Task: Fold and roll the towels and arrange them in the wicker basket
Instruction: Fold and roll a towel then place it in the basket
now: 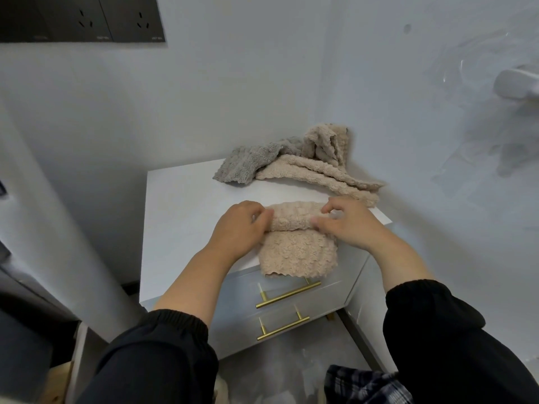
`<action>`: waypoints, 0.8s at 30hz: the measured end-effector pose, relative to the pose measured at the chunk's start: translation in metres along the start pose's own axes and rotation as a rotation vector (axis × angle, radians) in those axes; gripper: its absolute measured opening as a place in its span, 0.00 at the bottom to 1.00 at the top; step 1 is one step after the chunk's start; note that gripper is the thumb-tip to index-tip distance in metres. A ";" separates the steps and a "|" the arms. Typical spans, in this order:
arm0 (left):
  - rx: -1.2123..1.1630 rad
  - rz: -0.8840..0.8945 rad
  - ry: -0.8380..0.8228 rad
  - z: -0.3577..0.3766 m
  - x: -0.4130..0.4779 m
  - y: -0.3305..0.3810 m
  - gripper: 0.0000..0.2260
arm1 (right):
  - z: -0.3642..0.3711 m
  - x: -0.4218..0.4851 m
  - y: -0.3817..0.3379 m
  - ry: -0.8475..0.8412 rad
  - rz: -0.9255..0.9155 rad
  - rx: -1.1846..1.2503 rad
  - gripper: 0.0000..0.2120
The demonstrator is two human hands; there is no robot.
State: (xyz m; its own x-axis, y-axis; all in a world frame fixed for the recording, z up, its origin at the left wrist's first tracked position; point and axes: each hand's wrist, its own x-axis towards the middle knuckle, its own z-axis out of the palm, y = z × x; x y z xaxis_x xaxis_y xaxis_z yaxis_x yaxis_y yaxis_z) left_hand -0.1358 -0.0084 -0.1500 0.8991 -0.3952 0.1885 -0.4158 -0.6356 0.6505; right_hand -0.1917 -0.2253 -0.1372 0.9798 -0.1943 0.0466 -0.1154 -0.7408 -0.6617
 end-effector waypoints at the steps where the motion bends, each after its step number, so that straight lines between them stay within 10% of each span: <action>1: -0.019 -0.028 0.004 0.001 0.001 0.001 0.15 | 0.000 -0.001 -0.001 0.001 -0.010 0.028 0.13; 7: -0.045 -0.132 -0.056 0.008 0.003 0.001 0.03 | 0.008 0.002 -0.004 -0.038 0.086 0.032 0.10; 12: -0.161 -0.160 -0.013 0.006 0.003 0.005 0.15 | 0.007 0.003 -0.007 -0.027 0.114 0.175 0.25; 24: 0.163 0.139 0.355 0.008 0.014 -0.009 0.15 | 0.033 0.018 -0.012 0.408 -0.223 -0.076 0.15</action>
State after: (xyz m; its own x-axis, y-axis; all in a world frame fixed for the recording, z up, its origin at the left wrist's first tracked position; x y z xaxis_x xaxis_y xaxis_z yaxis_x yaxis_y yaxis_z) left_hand -0.1207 -0.0132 -0.1595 0.8127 -0.2494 0.5266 -0.5268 -0.7006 0.4813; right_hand -0.1671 -0.1989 -0.1533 0.8397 -0.2505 0.4818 0.0640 -0.8355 -0.5458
